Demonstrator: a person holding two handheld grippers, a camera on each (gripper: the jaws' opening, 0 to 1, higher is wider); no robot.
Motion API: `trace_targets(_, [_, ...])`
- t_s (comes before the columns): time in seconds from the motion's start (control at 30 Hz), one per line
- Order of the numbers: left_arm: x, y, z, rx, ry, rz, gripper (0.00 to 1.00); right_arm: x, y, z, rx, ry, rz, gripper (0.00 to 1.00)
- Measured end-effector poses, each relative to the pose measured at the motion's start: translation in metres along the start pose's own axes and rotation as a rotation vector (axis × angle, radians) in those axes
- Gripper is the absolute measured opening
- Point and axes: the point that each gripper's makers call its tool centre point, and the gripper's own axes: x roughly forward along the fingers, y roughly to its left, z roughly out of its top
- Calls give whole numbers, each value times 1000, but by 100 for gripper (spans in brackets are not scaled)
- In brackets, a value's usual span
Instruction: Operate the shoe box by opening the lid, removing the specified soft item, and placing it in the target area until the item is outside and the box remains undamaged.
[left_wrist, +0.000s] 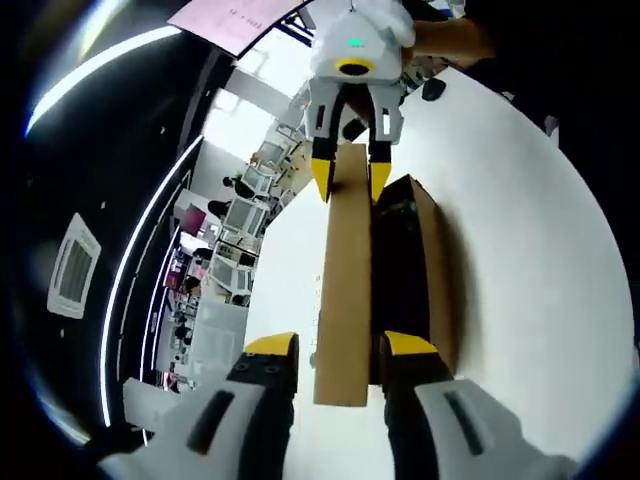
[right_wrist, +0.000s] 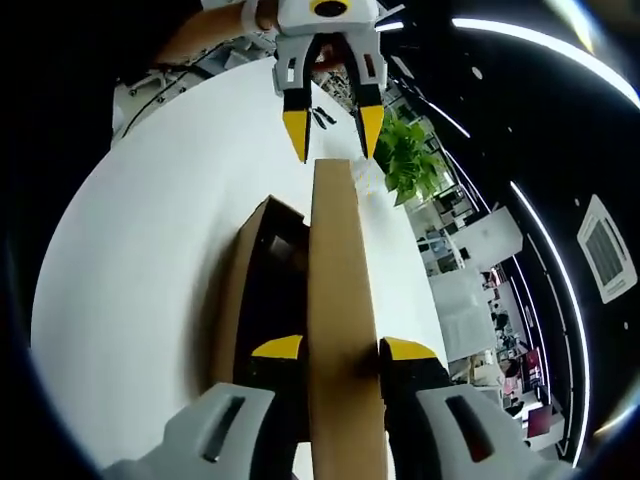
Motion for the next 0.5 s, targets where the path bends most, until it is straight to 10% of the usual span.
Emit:
trace_targets(0.2, [4,-64,-29,-66,60,-171,34,-1,1,2,1,2,-1,28])
trace_targets(0.5, [54,-72,-56,-160,86,-200,40,0,1,2,2,10,1,28])
